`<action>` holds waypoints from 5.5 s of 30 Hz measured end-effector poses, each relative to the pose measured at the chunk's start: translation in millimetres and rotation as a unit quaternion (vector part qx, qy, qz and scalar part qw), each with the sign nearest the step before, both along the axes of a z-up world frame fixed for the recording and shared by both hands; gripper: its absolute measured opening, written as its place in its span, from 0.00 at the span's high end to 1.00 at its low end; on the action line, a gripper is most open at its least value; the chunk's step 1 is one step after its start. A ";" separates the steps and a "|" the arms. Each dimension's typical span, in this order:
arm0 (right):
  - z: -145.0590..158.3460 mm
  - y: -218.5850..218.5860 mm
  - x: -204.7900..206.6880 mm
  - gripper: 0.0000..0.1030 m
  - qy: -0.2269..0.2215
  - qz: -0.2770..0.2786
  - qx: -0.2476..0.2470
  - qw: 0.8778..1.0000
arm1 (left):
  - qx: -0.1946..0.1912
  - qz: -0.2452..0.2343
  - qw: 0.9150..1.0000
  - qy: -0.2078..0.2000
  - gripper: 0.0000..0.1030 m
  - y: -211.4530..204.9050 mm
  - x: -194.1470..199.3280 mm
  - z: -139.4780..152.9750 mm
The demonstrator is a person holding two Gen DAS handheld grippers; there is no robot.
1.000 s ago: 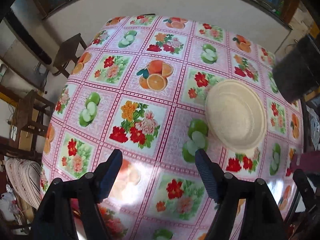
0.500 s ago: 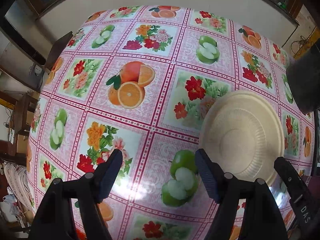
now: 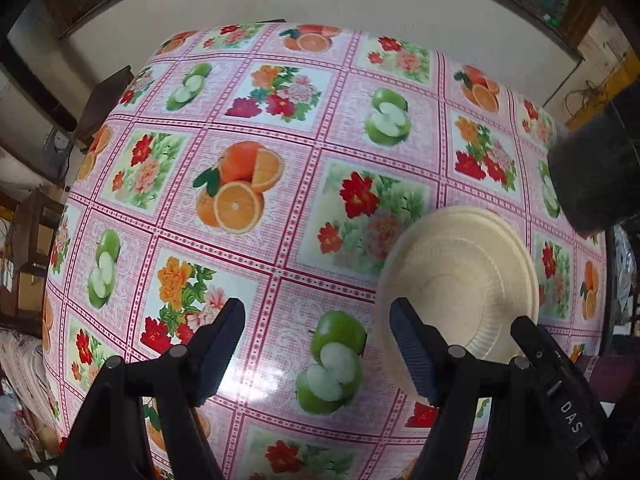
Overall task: Organize plates and bowls
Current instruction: 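Close the left tool on the rim of the beige paper bowl, then lift the beige paper bowl and carry it toward the red stack, then lower the beige paper bowl onto the stack with the left tool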
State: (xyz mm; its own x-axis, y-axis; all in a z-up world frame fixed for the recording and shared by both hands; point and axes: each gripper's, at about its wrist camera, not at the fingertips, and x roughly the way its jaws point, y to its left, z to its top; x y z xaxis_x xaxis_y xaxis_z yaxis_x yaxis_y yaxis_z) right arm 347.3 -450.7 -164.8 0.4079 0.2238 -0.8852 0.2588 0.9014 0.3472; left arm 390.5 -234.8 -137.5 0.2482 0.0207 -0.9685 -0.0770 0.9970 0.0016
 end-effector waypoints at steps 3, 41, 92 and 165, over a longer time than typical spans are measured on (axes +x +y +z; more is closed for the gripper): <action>-0.6 -2.7 -1.0 0.53 -0.001 -0.005 0.002 1.000 | -0.006 0.001 1.000 0.000 0.25 -6.3 1.5 -8.3; -7.7 -0.1 -74.6 0.90 -0.011 -0.043 0.024 0.999 | -0.004 -0.118 0.993 0.002 0.79 -43.9 -81.6 -29.0; 129.7 258.0 -313.2 0.90 -0.141 0.108 0.030 0.984 | -0.009 -0.043 0.981 -0.189 0.79 213.7 -353.8 92.9; 66.5 300.1 -318.7 0.60 -0.134 0.150 -0.033 0.979 | 0.088 0.018 0.976 -0.197 0.25 269.9 -370.0 67.3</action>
State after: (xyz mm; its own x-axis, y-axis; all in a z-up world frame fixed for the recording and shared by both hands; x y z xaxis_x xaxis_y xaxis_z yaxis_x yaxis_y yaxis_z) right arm 28.6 -150.6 -98.3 0.5512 0.3152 -0.7725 -0.1140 0.9456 0.3046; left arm 20.5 35.2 -70.2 0.5966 0.1944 -0.7786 -0.1419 0.9805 0.1361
